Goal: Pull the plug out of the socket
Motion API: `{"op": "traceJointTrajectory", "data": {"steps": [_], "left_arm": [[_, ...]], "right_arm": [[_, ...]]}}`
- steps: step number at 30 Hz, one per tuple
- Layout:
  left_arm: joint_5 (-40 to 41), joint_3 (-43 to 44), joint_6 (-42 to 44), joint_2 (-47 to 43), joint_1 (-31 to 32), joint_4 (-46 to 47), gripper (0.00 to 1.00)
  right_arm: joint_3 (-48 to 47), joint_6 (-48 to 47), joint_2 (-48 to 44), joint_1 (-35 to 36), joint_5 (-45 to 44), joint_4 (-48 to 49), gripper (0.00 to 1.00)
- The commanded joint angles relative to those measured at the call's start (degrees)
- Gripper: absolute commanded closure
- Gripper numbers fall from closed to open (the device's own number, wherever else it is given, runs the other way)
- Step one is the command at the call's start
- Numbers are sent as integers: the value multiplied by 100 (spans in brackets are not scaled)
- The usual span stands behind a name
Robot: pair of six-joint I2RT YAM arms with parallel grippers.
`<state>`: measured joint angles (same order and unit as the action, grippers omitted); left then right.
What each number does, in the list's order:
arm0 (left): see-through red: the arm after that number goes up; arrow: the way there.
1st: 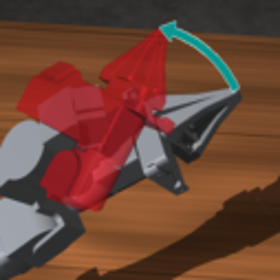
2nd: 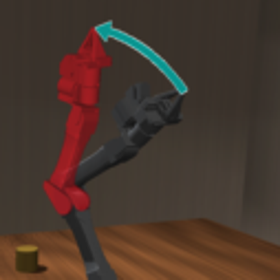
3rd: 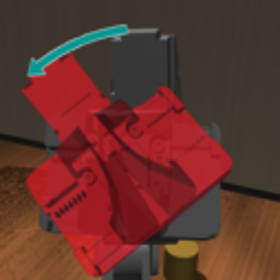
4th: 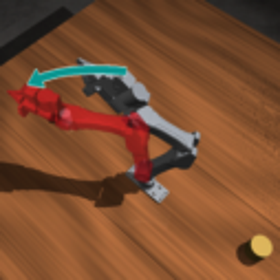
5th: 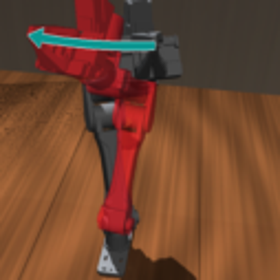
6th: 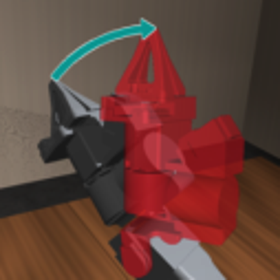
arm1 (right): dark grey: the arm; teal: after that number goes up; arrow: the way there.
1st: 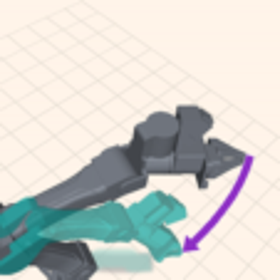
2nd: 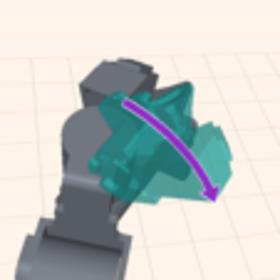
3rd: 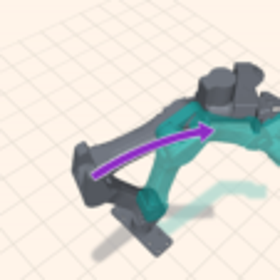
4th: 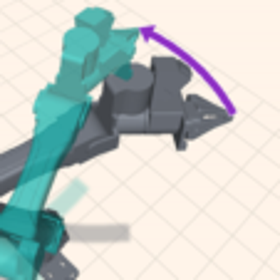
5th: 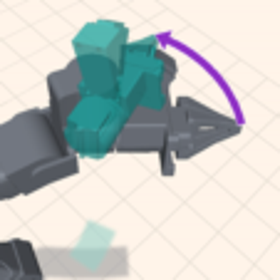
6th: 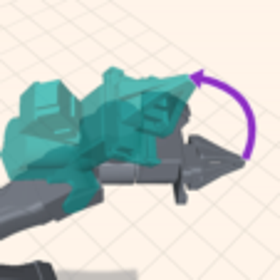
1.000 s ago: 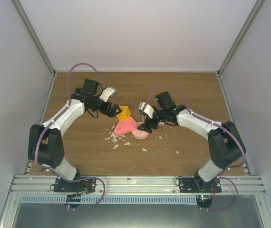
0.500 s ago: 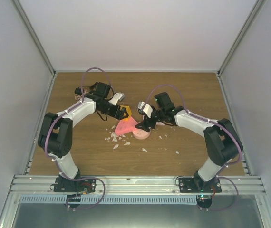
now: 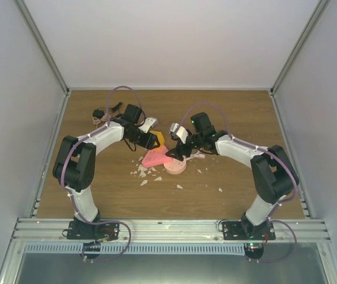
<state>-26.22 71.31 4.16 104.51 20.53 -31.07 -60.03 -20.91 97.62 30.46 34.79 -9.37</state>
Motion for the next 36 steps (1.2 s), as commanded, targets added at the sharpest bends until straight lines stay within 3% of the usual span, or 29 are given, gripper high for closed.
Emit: {"op": "traceJointTrajectory", "data": {"steps": [1, 9, 13, 36], "left_arm": [[180, -8, 231, -77, 108, 170, 51], [-205, -411, 1228, -435, 120, 116, 65], [-183, -460, 1672, -563, 210, 45, 65], [-339, -626, 1540, -849, 365, 521, 67]], "right_arm": [[-235, 103, 74, -81, 219, -101, 10], [-534, 797, 364, -644, 1123, -496, 10], [-529, 1109, 456, -710, 1330, -604, 10], [-693, 2869, 1989, -732, 2866, 4, 38]]}}
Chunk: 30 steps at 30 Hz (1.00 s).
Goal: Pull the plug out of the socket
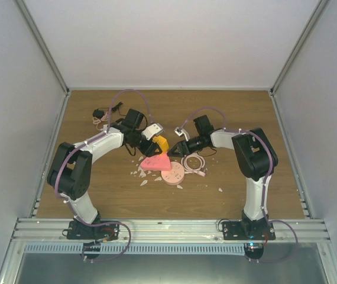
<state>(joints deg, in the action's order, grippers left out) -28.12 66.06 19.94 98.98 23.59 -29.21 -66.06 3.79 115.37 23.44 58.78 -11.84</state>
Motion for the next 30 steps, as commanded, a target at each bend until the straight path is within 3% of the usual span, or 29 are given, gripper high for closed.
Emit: {"op": "traceJointTrajectory", "data": {"steps": [1, 8, 20, 30], "left_arm": [[-143, -122, -49, -322, 61, 371, 67], [-83, -168, -183, -336, 67, 522, 69], [-131, -323, -406, -328, 66, 766, 71], [-74, -355, -435, -371, 74, 854, 71]], "right_arm": [[-64, 450, 240, -32, 509, 296, 39], [60, 793, 407, -32, 936, 599, 46], [173, 921, 605, 114, 1065, 757, 49], [91, 1107, 721, 141, 1313, 838, 60]]}}
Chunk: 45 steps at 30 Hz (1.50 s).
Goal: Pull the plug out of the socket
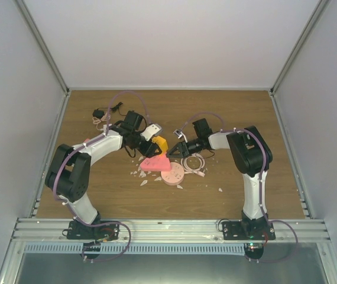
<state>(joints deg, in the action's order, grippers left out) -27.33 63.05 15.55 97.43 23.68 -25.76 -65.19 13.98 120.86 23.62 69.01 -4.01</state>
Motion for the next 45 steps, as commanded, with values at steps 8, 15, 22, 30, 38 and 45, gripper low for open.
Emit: {"op": "traceJointTrajectory", "data": {"steps": [8, 15, 22, 30, 38, 45], "left_arm": [[-27, -64, -4, -221, 126, 559, 71], [91, -114, -34, -272, 137, 583, 71], [171, -192, -83, -400, 137, 662, 71], [204, -236, -139, -512, 137, 732, 71], [145, -258, -175, -646, 128, 812, 72], [63, -275, -112, -752, 128, 796, 74]], "right_arm": [[-144, 103, 138, 135, 192, -140, 46], [-407, 71, -17, 126, -121, -718, 39], [-267, 312, 34, 214, 10, -674, 35], [-293, 469, 168, 390, 261, -468, 51], [-231, 416, 257, 352, 221, -475, 60], [-229, 434, 408, 276, 173, -440, 67]]}}
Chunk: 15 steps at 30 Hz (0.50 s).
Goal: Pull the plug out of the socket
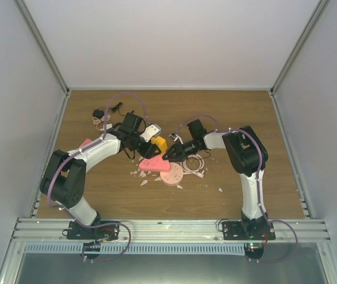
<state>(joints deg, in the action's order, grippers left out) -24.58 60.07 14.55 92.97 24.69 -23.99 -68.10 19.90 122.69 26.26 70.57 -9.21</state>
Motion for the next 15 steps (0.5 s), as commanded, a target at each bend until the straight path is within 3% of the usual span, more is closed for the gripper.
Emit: {"op": "traceJointTrajectory", "data": {"steps": [1, 4, 15], "left_arm": [[-244, 3, 1, -332, 27, 634, 74], [-433, -92, 80, -464, 65, 693, 74], [263, -409, 405, -695, 408, 974, 76]], "right_arm": [[60, -139, 248, -1, 10, 85, 67], [68, -124, 279, -31, 8, 132, 68], [86, -110, 359, -60, -8, 176, 83]]}}
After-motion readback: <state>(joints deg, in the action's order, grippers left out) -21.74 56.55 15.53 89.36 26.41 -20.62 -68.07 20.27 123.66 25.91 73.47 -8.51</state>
